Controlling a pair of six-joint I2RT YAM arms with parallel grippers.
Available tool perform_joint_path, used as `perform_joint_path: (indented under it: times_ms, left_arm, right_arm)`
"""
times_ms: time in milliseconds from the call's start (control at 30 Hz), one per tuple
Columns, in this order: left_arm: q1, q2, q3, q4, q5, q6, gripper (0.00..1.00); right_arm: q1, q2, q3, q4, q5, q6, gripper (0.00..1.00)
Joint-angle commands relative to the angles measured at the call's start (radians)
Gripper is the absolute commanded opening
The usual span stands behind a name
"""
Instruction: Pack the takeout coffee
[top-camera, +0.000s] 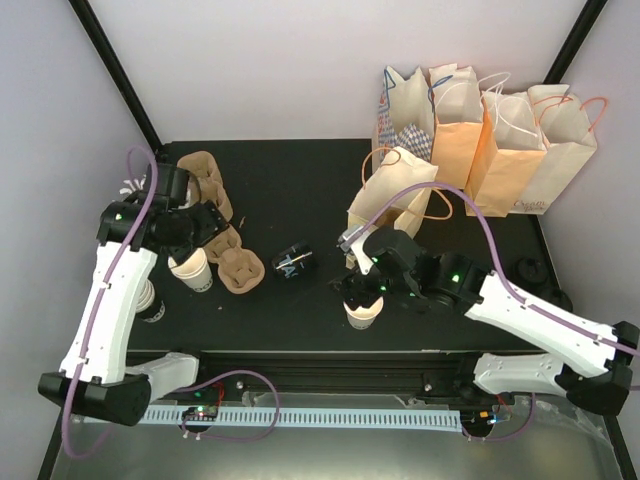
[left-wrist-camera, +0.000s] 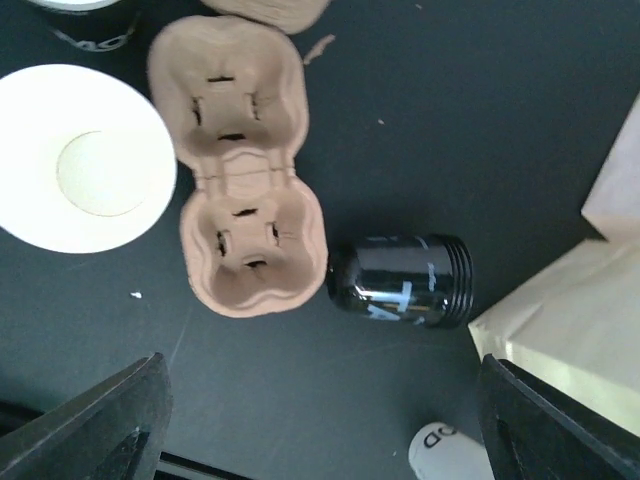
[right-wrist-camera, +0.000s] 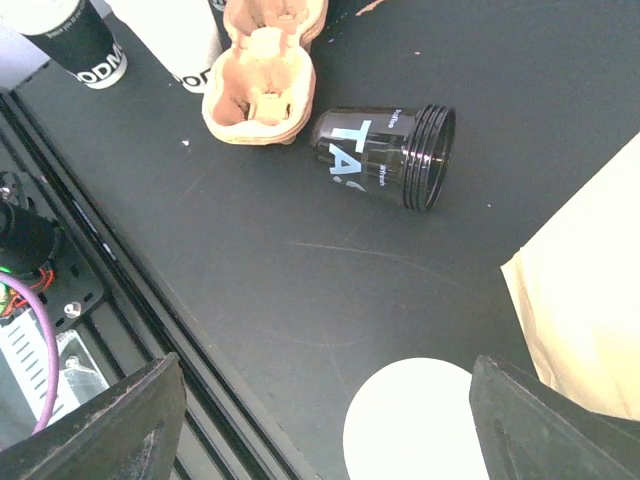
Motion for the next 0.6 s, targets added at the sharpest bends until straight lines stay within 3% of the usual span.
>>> perform_joint_path:
  times_ms: [0,233,333,433,567]
  left_arm:
    - [-0.150,0.044,0.125,-0.099,-0.087,0.032,0.86]
    - [-0.463,0.057,0.160,0.027,-0.112,0.216,0.85]
    - [-0.579,0.081,0.143,0.093,-0.086,0.280,0.86]
    - [-0.698,0.110,0.124,0.151,-0.084,0.337,0.88]
    - [-0.783,0.132,0.114,0.171,-0.160,0.353,0.99]
  right_arm:
    - [-0.006,-0.057,0.054,-0.074,0.022,0.040,0.80]
    - [-0.010,-0.141,0.024,-0.185,0.113,0.125,0.81]
    - [-0.035,-0.182,0.002,-0.229,0.162,0.190,0.90]
    - [-0.129,-0.223,-0.033,-0.255,0.114,0.242,0.93]
    - [-0.326,-0.236,-0.069,-0.297,0.044,0.282,1.00]
